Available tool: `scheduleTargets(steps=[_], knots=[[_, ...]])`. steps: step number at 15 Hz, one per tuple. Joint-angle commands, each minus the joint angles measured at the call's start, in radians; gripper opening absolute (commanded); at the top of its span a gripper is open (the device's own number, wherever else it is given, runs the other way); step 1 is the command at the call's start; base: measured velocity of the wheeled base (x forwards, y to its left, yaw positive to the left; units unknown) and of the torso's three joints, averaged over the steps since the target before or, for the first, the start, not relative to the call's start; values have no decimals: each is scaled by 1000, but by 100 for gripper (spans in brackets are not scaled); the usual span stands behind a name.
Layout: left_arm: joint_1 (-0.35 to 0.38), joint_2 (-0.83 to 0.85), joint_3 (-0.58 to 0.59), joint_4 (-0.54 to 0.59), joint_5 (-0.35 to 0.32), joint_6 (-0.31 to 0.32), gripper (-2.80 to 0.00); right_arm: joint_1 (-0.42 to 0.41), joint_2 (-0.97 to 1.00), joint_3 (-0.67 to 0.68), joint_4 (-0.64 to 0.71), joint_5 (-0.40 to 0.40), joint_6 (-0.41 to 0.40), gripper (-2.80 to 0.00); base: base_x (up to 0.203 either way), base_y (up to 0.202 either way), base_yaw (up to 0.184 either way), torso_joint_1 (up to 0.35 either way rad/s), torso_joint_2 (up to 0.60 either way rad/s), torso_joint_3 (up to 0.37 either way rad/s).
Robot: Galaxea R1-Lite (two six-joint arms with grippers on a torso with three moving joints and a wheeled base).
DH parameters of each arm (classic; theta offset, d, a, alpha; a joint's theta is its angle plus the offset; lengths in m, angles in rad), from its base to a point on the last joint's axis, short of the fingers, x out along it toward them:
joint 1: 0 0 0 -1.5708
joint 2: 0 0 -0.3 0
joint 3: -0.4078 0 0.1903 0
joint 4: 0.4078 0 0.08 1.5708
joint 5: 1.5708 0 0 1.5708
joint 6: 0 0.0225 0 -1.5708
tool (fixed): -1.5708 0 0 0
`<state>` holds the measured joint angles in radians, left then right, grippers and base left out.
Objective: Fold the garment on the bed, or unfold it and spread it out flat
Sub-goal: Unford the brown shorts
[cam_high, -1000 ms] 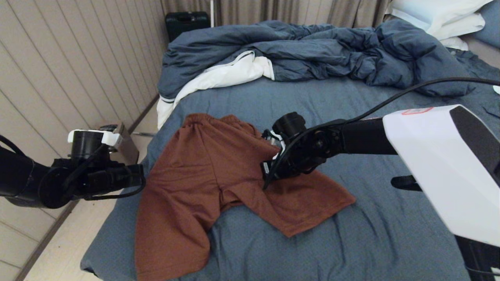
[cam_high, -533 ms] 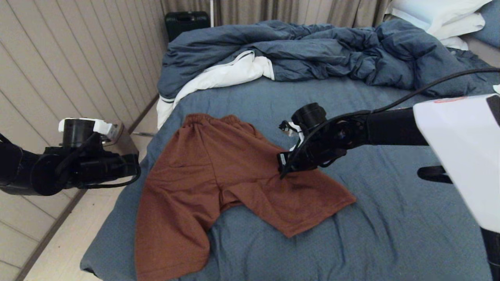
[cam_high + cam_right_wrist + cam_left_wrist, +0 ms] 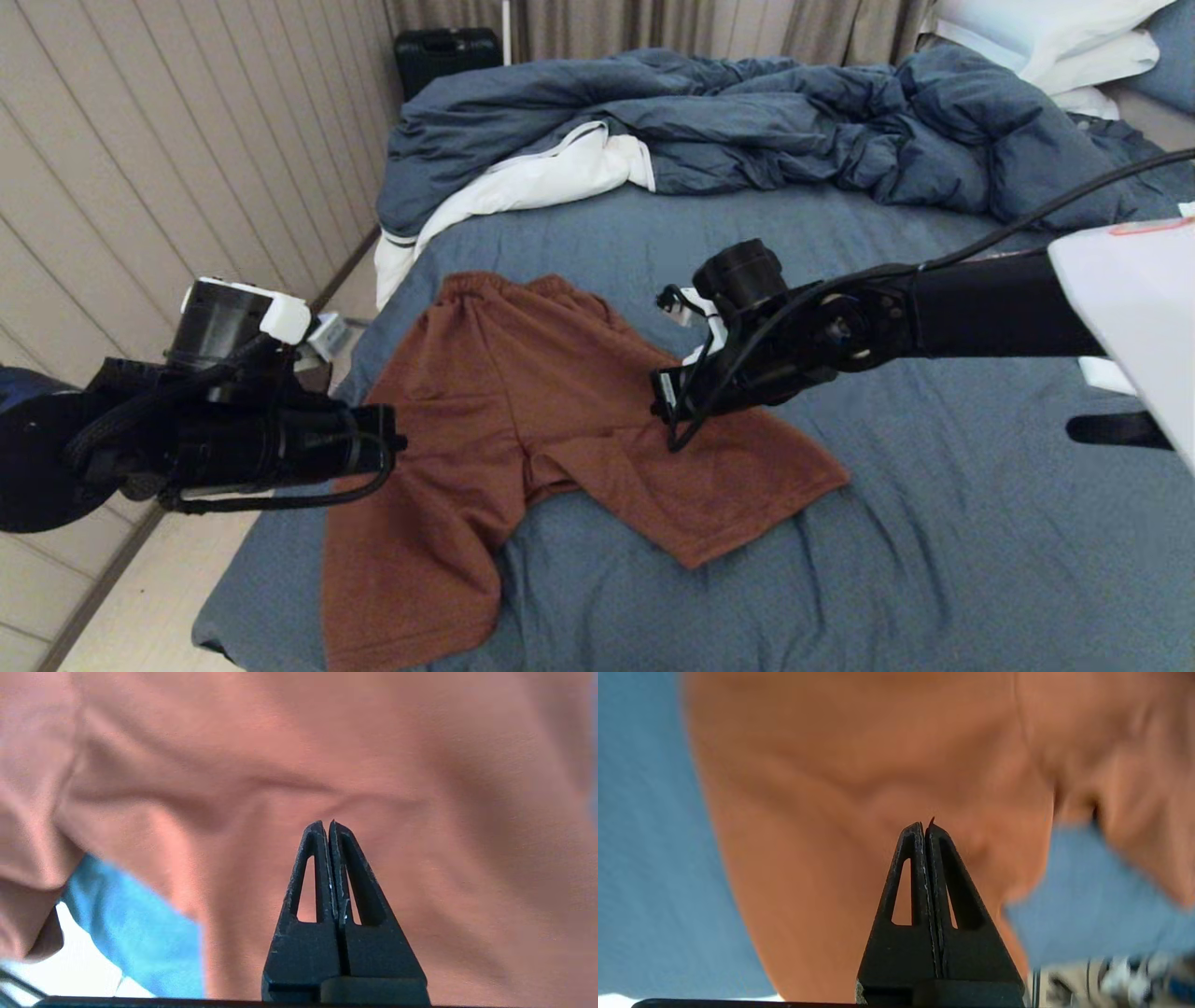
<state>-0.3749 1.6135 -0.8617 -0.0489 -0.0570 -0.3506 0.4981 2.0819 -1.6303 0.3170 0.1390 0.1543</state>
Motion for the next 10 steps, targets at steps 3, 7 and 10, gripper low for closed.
scheduleTargets(steps=[3,7,10], knots=[[-19,12,122,-3,-1,0,-280,21,-1,43,-29,2,-5,-280,0,0,0,0,0,0],[-18,137,204,-136,-12,10,-280,13,72,22,-28,2,-5,-280,0,0,0,0,0,0],[6,261,259,-322,-7,26,-280,7,109,12,-29,-2,-8,-280,0,0,0,0,0,0]])
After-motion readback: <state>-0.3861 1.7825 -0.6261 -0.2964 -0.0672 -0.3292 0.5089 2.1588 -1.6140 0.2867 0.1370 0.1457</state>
